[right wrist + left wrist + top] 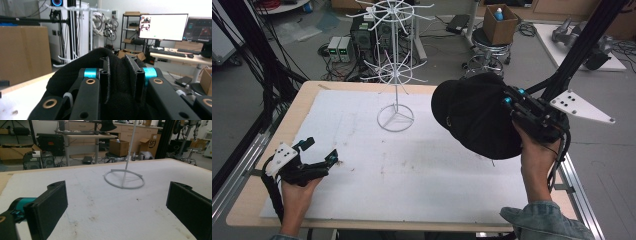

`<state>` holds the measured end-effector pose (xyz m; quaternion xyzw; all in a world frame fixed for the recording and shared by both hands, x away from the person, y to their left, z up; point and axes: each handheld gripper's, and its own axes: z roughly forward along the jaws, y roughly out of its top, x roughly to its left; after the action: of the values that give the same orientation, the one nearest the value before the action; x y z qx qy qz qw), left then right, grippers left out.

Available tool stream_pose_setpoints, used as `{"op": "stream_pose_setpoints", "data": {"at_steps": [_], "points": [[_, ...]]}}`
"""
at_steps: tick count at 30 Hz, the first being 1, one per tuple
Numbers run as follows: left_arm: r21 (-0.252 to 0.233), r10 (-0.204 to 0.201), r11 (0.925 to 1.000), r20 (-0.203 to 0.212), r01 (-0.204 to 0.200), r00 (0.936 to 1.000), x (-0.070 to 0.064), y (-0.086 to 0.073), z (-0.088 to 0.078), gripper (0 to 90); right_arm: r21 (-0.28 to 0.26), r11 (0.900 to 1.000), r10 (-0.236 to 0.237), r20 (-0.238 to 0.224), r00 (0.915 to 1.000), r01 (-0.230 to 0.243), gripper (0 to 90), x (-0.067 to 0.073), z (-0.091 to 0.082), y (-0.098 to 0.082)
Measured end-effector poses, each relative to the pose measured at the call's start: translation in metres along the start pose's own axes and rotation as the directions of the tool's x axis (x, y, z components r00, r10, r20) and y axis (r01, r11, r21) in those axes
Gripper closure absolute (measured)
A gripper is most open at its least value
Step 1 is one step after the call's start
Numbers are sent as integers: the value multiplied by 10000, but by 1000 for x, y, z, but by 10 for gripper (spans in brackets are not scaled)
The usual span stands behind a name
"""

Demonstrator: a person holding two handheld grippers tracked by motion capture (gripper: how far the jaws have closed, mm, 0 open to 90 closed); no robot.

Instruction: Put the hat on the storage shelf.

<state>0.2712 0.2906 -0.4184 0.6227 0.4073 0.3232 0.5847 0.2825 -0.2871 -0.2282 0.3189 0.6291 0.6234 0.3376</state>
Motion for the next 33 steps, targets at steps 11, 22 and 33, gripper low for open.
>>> {"op": "stream_pose_setpoints", "data": {"at_steps": [11,22,33], "points": [[4,-33,10000,15,33,10000,-1,0,0,39,-550,9980,-315,-259,9992,301,755,7,3,36],[3,-43,10000,7,43,10000,1,0,0,39,-992,9948,-270,-272,9993,242,755,3,9,59],[32,-40,10000,15,40,10000,0,-1,0,39,-1372,9905,-140,-625,9979,53,755,-5,18,75]]}}
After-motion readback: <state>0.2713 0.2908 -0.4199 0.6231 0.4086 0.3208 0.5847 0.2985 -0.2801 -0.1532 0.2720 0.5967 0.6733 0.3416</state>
